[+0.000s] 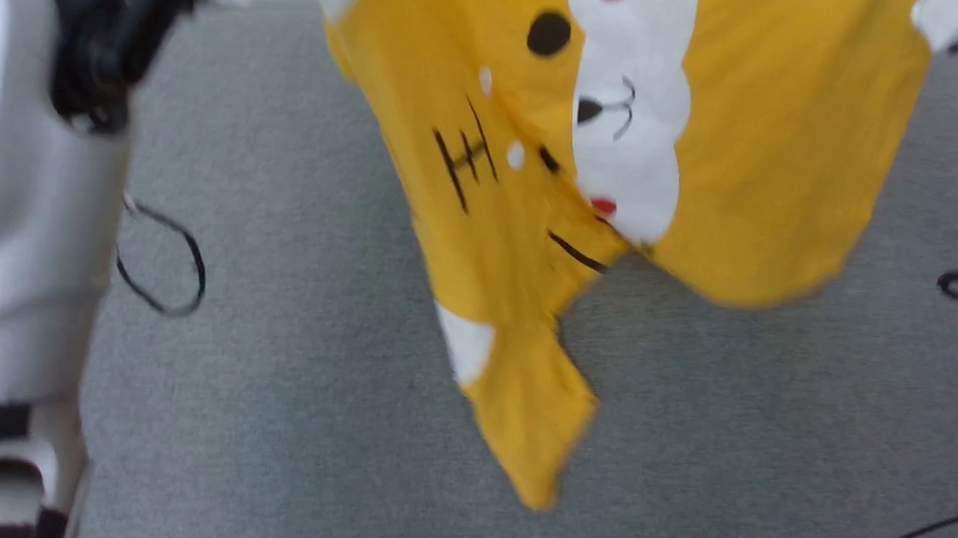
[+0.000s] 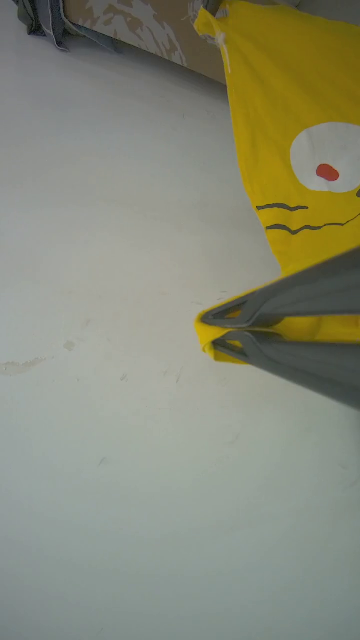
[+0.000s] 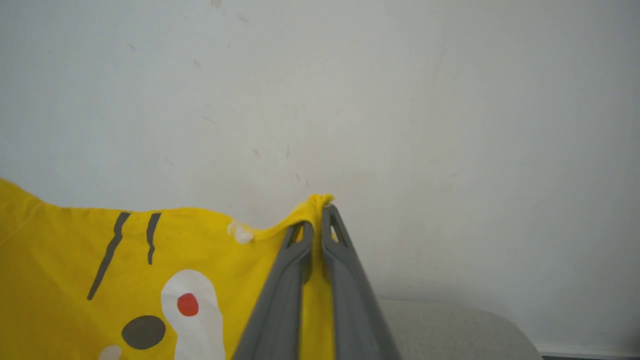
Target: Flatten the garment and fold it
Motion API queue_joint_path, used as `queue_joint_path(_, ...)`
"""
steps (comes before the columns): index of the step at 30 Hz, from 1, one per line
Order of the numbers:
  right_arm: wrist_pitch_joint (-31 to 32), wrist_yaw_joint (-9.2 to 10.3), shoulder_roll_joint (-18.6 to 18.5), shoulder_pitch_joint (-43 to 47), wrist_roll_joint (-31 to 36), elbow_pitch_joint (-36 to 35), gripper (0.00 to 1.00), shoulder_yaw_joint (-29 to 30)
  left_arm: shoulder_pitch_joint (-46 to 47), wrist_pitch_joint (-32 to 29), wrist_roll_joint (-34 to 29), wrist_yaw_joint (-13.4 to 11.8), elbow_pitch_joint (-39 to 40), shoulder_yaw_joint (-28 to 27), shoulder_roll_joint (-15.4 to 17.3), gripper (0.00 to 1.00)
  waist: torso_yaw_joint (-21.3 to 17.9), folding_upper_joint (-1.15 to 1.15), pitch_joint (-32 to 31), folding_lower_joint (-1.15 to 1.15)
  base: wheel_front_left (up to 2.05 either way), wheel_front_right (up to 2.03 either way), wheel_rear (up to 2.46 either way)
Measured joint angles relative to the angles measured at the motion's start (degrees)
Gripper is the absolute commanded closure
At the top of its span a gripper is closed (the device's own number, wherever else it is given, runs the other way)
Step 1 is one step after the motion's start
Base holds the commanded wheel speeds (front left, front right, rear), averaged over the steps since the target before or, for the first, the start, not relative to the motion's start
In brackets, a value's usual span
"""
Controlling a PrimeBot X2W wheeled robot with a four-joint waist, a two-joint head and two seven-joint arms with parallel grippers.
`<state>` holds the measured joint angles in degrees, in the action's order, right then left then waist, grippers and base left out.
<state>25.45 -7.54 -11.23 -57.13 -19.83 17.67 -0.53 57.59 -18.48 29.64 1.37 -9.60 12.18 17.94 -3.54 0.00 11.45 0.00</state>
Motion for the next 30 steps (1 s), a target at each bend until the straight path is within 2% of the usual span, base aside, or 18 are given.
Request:
queue_joint_path(5,-0.5,0.00,0.7,-5.3,2.2,4.4,1.00,0.5,7.8,0.8,-1.8,0.0,-5.9,0.1,0.9,1.00,-1.9,0.00,-2.5,0.00,0.00,0.00,0.00)
queue_joint_path(9,-0.5,0.00,1.2,-7.6,3.8,8.5,1.00,1.1,11.0,0.4,-2.6,0.1,-10.7,0.8,1.3,1.00,-2.8,0.00,-4.4,0.00,0.00,0.00,0.00)
queue_joint_path(14,-1.6,0.00,2.2,-10.5,6.4,12.7,1.00,2.6,15.2,2.4,-4.2,-1.5,-15.1,0.5,1.4,1.00,-3.7,0.00,-6.4,-0.01,0.00,0.00,0.00)
queue_joint_path(19,-2.3,0.00,2.4,-12.3,8.1,15.9,1.00,4.0,17.7,2.4,-4.6,-1.5,-19.0,0.6,1.5,1.00,-4.0,0.00,-7.5,-0.01,0.00,0.00,0.00)
queue_joint_path(25,-2.2,0.00,2.5,-13.8,8.9,18.0,1.00,4.8,19.9,1.3,-4.2,-1.5,-21.1,0.9,1.2,1.00,-3.8,0.00,-6.0,0.00,0.00,0.00,0.00)
queue_joint_path(30,-2.5,0.00,3.0,-16.4,10.2,18.7,1.00,5.9,22.6,2.7,-4.2,-1.6,-21.2,0.6,1.2,1.00,-3.9,0.00,-2.9,0.01,0.00,0.00,0.00)
